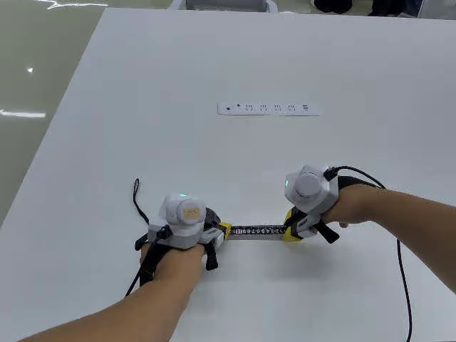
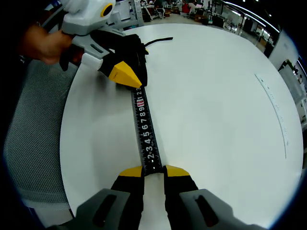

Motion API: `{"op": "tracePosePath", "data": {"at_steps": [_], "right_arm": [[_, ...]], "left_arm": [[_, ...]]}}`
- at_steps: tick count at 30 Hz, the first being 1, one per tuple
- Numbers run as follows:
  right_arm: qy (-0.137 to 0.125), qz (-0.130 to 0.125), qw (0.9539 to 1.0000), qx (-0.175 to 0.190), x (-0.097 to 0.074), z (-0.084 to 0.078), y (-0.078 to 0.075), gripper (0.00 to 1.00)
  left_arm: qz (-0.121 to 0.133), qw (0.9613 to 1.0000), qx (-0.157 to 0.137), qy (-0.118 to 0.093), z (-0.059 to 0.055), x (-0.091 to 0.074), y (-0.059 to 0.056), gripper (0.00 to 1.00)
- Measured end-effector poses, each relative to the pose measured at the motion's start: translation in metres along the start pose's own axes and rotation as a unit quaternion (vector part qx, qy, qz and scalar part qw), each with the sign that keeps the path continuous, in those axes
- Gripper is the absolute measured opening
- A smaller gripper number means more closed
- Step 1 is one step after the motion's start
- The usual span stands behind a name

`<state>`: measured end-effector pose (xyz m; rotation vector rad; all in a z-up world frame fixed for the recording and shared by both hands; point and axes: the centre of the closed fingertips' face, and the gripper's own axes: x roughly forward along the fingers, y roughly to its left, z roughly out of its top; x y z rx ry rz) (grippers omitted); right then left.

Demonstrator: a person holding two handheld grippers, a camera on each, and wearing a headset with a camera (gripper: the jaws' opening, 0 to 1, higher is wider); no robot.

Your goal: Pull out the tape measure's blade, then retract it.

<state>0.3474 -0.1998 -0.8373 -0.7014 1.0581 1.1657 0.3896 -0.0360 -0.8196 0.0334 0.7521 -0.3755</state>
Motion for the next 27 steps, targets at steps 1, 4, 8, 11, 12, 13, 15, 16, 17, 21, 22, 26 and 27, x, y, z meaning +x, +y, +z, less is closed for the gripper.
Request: {"op": "tracePosePath", "data": {"at_steps": [1,4,8,11,12,13,15,16,17,21,22,26,27], "right_arm": [[0.0,0.0,1.0,-0.001,0.0002,0.0005,0.0,0.15],[0.0,0.0,1.0,-0.001,0.0007,0.0016,0.0002,0.15],[-0.001,0.0,1.0,-0.002,0.0012,0.0034,0.0005,0.15],[-0.002,0.001,1.0,-0.003,0.0017,0.0045,0.0004,0.15],[-0.002,0.001,1.0,-0.003,0.0019,0.0047,0.0005,0.15],[-0.003,0.001,1.0,-0.003,0.002,0.0052,0.0005,0.15],[-0.003,0.001,1.0,-0.003,0.0025,0.0055,0.0005,0.15],[-0.004,0.001,1.0,-0.003,0.0028,0.0058,0.0006,0.15],[-0.004,0.001,1.0,-0.003,0.003,0.0061,0.0006,0.15],[-0.004,0.002,1.0,-0.004,0.0037,0.0073,0.0014,0.15],[-0.004,0.002,1.0,-0.005,0.0039,0.0076,0.0015,0.15],[-0.004,0.002,1.0,-0.006,0.0046,0.0091,0.0029,0.15],[-0.004,0.002,1.0,-0.007,0.0048,0.0095,0.0032,0.15]], "left_arm": [[0.0,1.0,0.0,0.0,0.0,0.0001,0.0,0.69],[0.0,1.0,0.0,0.0,0.0001,0.0,0.0,0.69],[0.0,1.0,0.0,-0.001,0.0003,0.0003,0.0002,0.69],[0.0,1.0,0.0,-0.001,0.0004,0.0007,0.0003,0.69],[0.0,1.0,0.0,-0.001,0.0004,0.0008,0.0003,0.69],[0.0,1.0,0.0,-0.001,0.0004,0.0009,0.0002,0.69],[0.0,1.0,0.0,-0.001,0.0004,0.001,0.0002,0.69],[0.0,1.0,0.0,-0.001,0.0004,0.0011,0.0002,0.69],[0.0,1.0,-0.001,-0.001,0.0004,0.0011,0.0002,0.69],[0.0,1.0,-0.001,-0.002,0.0003,0.0011,0.0001,0.69],[0.0,1.0,-0.001,-0.002,0.0003,0.0011,0.0,0.69],[-0.001,1.0,-0.001,-0.002,-0.0002,0.0011,-0.0002,0.69],[-0.001,1.0,-0.002,-0.002,-0.0002,0.0011,-0.0003,0.69]]}}
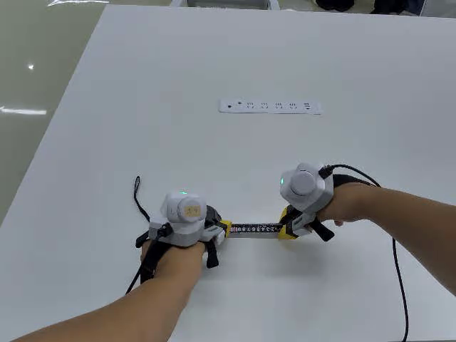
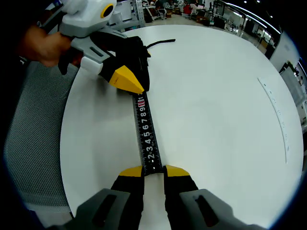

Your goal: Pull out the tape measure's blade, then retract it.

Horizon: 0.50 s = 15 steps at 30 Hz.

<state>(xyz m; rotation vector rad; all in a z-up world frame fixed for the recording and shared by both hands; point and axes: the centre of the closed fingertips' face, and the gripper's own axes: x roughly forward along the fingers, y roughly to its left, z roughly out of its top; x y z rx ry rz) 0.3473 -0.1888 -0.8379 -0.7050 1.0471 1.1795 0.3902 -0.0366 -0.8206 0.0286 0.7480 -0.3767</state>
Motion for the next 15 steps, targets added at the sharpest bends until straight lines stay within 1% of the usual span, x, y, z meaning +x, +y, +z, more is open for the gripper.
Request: {"op": "tracePosePath", "data": {"at_steps": [15], "right_arm": [[-0.003,0.001,1.0,-0.002,0.0034,0.0068,0.0013,0.15]], "left_arm": [[-0.001,1.0,-0.001,0.001,-0.0006,0.0,0.0004,0.69]]}}
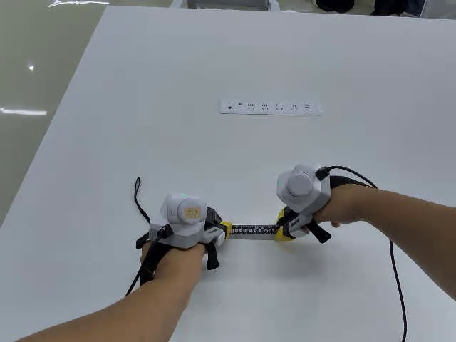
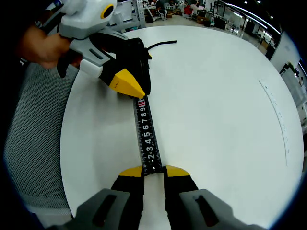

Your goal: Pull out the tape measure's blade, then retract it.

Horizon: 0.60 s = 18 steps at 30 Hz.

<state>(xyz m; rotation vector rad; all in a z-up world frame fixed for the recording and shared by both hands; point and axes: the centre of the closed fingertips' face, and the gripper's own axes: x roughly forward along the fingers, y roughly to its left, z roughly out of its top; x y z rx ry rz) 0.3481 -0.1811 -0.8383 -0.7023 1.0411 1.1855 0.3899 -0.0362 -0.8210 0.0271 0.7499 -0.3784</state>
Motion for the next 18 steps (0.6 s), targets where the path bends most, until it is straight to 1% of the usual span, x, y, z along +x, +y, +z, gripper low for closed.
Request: {"op": "tracePosePath", "data": {"at_steps": [18], "right_arm": [[-0.005,0.002,1.0,-0.002,0.003,0.007,0.0012,0.15]], "left_arm": [[0.0,1.0,0.0,0.001,0.0005,0.0003,-0.0002,0.69]]}}
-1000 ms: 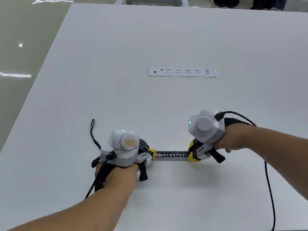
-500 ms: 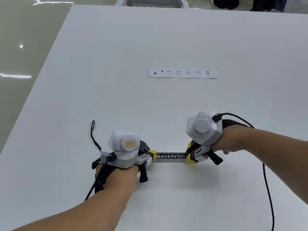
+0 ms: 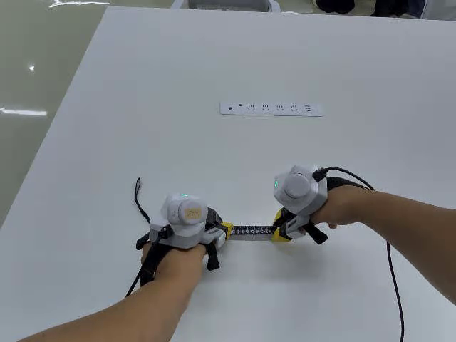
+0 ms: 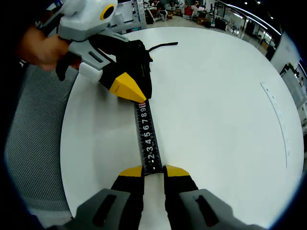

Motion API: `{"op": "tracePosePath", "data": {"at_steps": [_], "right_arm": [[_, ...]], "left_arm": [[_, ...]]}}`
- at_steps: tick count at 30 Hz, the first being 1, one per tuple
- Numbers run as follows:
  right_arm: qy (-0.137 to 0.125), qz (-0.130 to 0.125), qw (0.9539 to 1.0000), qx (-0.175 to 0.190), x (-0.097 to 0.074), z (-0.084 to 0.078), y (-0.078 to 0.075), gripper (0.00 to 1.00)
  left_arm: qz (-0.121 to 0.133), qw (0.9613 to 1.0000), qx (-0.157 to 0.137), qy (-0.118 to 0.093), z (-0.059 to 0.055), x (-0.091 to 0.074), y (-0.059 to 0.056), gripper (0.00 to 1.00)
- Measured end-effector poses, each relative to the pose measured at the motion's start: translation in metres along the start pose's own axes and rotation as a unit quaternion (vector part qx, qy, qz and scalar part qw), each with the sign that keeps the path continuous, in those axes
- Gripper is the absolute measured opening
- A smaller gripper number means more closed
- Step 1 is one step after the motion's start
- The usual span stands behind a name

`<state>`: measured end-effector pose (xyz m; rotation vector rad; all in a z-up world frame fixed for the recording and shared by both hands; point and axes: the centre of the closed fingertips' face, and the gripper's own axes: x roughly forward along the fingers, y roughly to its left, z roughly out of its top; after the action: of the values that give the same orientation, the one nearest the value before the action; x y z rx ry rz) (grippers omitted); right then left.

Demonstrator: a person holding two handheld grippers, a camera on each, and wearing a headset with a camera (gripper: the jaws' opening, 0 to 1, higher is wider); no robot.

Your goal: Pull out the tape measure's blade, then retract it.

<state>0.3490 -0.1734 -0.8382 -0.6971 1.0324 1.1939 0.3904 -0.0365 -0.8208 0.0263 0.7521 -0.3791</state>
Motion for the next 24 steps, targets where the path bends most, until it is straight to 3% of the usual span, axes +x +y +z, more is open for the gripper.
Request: {"op": "tracePosePath", "data": {"at_steps": [24], "right_arm": [[-0.007,0.002,1.0,-0.003,0.0039,0.0107,0.0024,0.15]], "left_arm": [[0.0,1.0,0.001,-0.002,0.0002,-0.0007,-0.0004,0.69]]}}
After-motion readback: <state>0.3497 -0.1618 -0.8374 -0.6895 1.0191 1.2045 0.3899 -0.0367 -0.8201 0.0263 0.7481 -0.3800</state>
